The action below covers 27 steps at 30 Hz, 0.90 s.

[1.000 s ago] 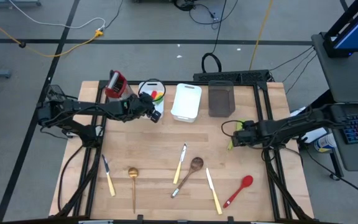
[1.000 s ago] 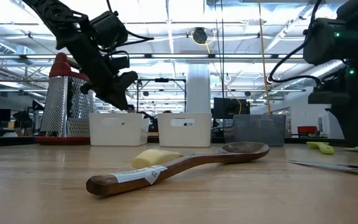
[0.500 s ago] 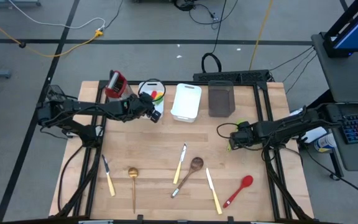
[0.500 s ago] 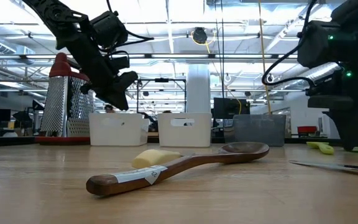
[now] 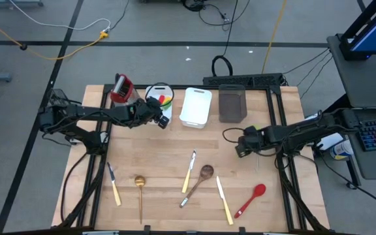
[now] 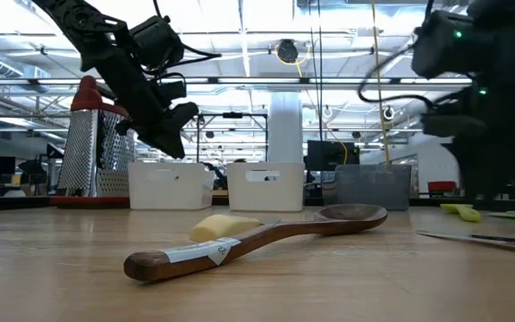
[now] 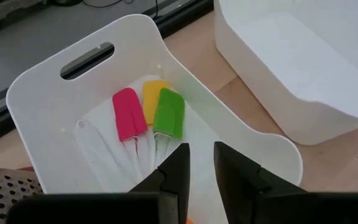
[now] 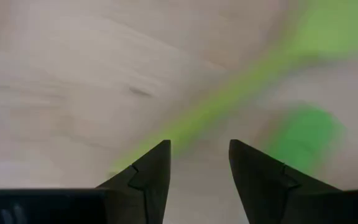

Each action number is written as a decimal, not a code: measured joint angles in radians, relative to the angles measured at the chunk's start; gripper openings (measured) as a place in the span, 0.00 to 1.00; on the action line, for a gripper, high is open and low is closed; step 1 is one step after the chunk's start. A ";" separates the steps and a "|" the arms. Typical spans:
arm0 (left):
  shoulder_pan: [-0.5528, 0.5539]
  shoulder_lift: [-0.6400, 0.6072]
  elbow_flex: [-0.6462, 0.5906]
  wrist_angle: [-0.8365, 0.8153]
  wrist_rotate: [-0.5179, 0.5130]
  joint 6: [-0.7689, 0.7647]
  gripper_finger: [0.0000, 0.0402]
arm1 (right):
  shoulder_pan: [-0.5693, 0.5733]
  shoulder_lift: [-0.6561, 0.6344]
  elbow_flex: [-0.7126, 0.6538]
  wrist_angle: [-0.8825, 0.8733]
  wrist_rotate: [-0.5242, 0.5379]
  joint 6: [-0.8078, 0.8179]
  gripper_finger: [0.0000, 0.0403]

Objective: Pick & Place Kitchen Items
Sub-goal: Put the green spatula into the left white bin

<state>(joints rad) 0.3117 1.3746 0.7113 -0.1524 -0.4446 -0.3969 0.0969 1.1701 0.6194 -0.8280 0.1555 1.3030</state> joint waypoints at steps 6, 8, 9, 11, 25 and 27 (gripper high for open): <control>0.000 0.000 0.000 0.000 0.000 0.000 0.19 | 0.000 -0.001 0.000 -0.173 0.011 0.192 0.38; 0.000 0.000 0.000 0.000 0.000 0.000 0.19 | 0.000 0.000 -0.015 -0.165 0.018 0.215 0.38; 0.000 0.000 0.000 0.000 0.000 0.000 0.19 | 0.000 0.000 -0.023 -0.164 0.007 0.226 0.38; 0.000 0.000 0.000 0.000 0.000 0.000 0.19 | 0.000 0.000 -0.046 -0.154 -0.026 0.246 0.38; 0.000 0.000 0.000 0.000 0.001 0.010 0.19 | -0.025 0.000 -0.183 0.012 -0.004 0.240 0.36; 0.000 0.000 0.000 0.000 0.001 0.010 0.19 | -0.025 0.000 -0.191 0.021 0.010 0.224 0.32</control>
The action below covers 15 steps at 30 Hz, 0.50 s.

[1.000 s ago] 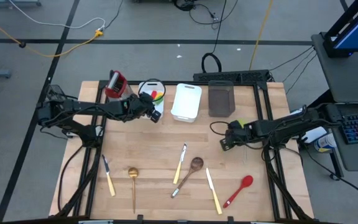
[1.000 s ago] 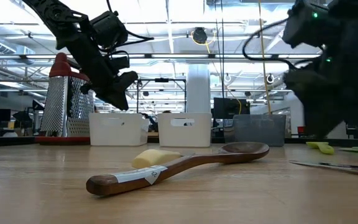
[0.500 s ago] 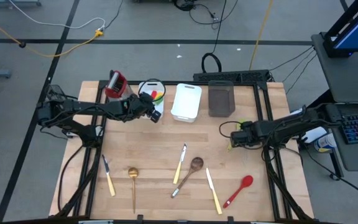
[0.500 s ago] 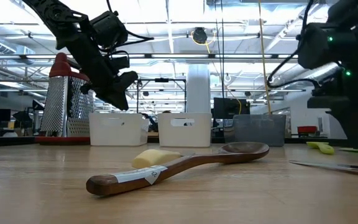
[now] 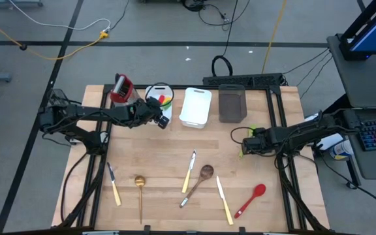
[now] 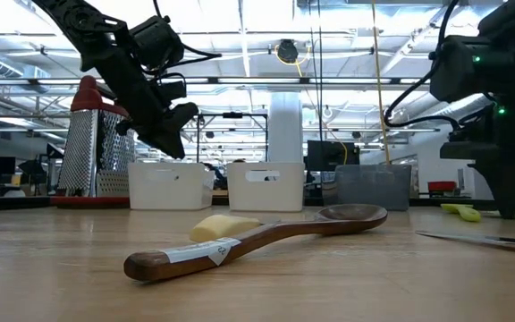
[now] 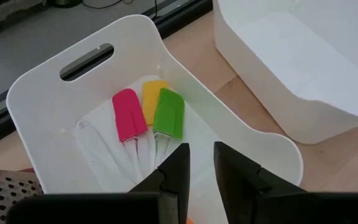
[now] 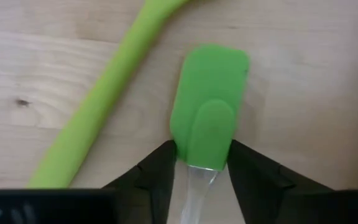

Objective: Pick & Place Kitchen Items
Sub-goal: Put the green spatula into the left white bin

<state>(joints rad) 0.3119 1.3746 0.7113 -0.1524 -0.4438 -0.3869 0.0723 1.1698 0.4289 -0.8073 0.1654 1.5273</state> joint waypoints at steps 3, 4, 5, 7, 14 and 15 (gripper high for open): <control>0.000 0.000 0.000 0.000 0.000 0.005 0.19 | 0.000 0.001 -0.002 0.005 0.020 -0.006 0.24; 0.000 0.000 0.000 0.000 0.000 0.011 0.19 | 0.000 0.000 -0.002 0.008 0.024 -0.021 0.21; 0.000 0.000 0.000 0.000 0.000 0.011 0.19 | 0.000 0.001 -0.003 0.011 0.026 -0.043 0.21; 0.000 0.000 0.000 0.000 0.000 0.012 0.19 | 0.000 0.001 -0.003 0.017 0.032 -0.071 0.21; 0.000 0.000 0.000 0.000 0.000 0.012 0.19 | 0.000 -0.034 0.035 0.030 0.052 -0.185 0.21; 0.000 0.000 0.000 0.000 0.000 0.012 0.19 | 0.000 -0.046 0.050 0.029 0.057 -0.208 0.21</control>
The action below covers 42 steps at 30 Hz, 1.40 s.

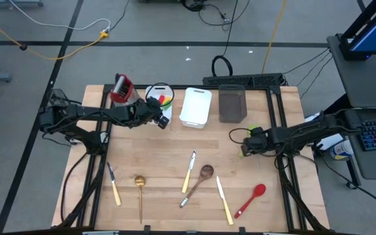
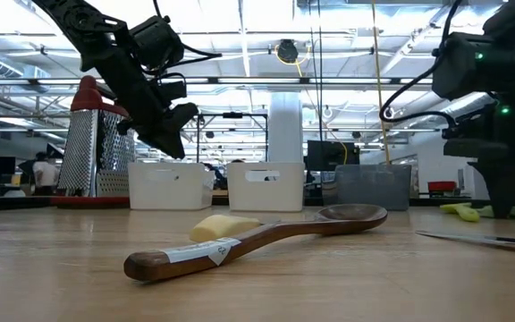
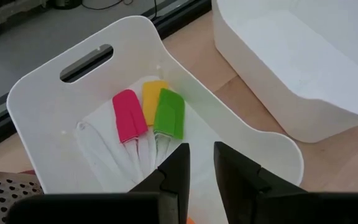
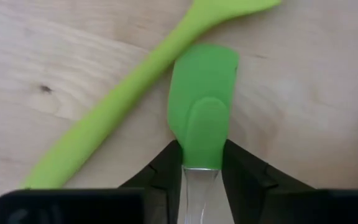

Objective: Pick & Place Kitchen Items
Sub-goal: Put the green spatula into the left white bin

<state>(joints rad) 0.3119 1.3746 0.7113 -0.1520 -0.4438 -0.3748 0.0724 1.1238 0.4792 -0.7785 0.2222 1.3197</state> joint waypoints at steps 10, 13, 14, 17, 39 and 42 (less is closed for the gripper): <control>0.000 0.000 0.000 0.019 0.000 -0.001 0.19 | -0.004 -0.117 0.062 0.149 0.084 -0.264 0.21; -0.001 0.000 0.000 0.056 0.005 -0.001 0.19 | -0.003 -0.121 0.062 0.289 0.077 -0.402 0.21; 0.000 0.000 0.000 0.072 0.015 0.005 0.19 | -0.003 -0.122 0.062 0.350 0.084 -0.458 0.21; -0.004 0.000 0.000 0.128 0.091 0.035 0.19 | -0.004 -0.113 0.062 0.572 0.122 -0.655 0.21; -0.249 0.037 -0.001 0.621 0.278 0.193 0.19 | -0.115 0.261 0.063 1.911 -0.027 -1.370 0.21; -0.263 0.087 0.000 0.733 0.279 0.231 0.19 | -0.131 0.339 0.078 2.039 -0.043 -1.365 0.21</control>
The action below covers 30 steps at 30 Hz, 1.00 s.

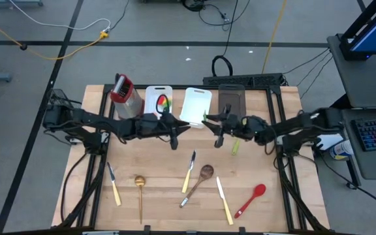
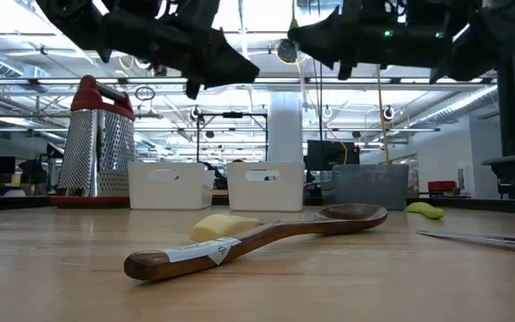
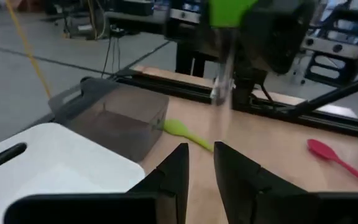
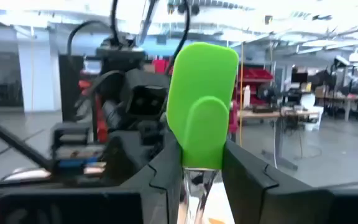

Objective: Pick & Place Kitchen Items
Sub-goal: Put the green spatula into the left white bin

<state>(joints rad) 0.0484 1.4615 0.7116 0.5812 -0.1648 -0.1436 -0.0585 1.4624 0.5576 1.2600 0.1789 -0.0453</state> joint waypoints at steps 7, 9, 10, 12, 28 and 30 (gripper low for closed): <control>-0.003 0.103 -0.001 0.199 -0.003 0.063 0.21 | -0.029 0.080 0.059 0.006 -0.063 -0.026 0.21; 0.001 0.124 0.000 0.227 -0.005 0.073 0.25 | -0.035 0.079 0.070 -0.006 -0.087 -0.027 0.21; 0.002 0.127 -0.001 0.221 -0.007 0.072 0.28 | -0.038 0.079 0.074 -0.011 -0.094 -0.027 0.21; 0.004 0.140 -0.001 0.242 -0.011 0.072 0.33 | -0.045 0.080 0.074 -0.009 -0.102 -0.023 0.21; 0.016 0.214 0.108 0.251 -0.011 0.138 0.54 | -0.053 0.079 0.124 -0.043 -0.184 -0.024 0.22; 0.017 0.215 0.118 0.234 -0.012 0.135 0.51 | -0.053 0.079 0.124 -0.048 -0.183 -0.023 0.22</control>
<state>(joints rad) 0.0658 1.6764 0.8292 0.8153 -0.1768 -0.0082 -0.1120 1.5417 0.6818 1.2120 -0.0043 -0.0685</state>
